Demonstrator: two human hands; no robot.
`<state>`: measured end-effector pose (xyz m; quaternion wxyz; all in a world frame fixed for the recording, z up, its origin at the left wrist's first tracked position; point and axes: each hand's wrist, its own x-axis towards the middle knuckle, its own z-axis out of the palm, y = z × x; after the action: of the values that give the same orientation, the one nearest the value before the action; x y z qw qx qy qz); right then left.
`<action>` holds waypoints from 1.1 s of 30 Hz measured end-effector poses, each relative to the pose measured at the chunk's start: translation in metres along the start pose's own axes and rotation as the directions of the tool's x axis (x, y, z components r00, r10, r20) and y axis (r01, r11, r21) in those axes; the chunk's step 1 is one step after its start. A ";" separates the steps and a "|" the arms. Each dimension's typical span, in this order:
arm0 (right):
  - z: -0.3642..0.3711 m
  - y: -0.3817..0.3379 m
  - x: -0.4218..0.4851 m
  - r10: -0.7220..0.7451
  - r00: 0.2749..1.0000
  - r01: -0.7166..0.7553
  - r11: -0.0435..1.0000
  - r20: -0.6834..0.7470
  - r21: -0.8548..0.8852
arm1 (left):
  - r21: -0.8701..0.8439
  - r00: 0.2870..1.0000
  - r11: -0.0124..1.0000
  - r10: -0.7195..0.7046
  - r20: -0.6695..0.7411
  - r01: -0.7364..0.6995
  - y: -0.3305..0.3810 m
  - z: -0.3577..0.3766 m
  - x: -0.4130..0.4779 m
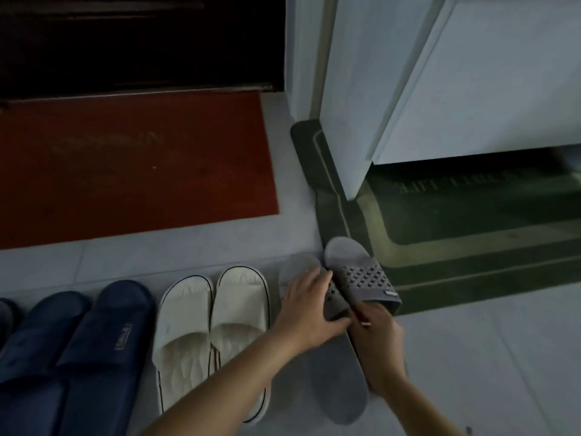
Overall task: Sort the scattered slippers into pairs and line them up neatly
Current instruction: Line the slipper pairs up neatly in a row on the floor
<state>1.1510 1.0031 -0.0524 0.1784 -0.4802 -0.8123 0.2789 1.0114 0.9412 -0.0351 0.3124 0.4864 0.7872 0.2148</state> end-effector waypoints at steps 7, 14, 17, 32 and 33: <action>-0.005 0.033 -0.008 -0.068 0.996 0.064 0.996 0.064 0.058 | 0.279 0.997 0.960 -0.006 0.081 -0.017 -0.026 0.017 -0.010; -0.016 0.068 0.015 0.435 0.894 -0.419 0.897 -0.108 0.143 | 0.262 0.999 0.964 -0.044 0.020 0.037 -0.031 0.004 -0.004; -0.016 0.074 0.022 0.474 0.880 -0.472 0.873 0.010 0.123 | 0.275 0.999 0.961 -0.030 0.038 0.018 -0.032 0.000 -0.004; -0.003 0.075 0.009 0.247 0.968 -0.248 0.969 0.040 0.002 | 0.261 0.994 0.965 -0.015 0.108 -0.014 -0.038 -0.010 -0.006; -0.003 0.075 0.008 0.248 0.968 -0.249 0.969 0.043 0.010 | 0.256 0.994 0.967 -0.016 0.108 -0.012 -0.039 -0.010 -0.007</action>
<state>1.1998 1.0395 -0.0969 0.1291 -0.5709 -0.7471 0.3151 0.9819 0.9180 -0.0512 0.2898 0.5328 0.7906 0.0840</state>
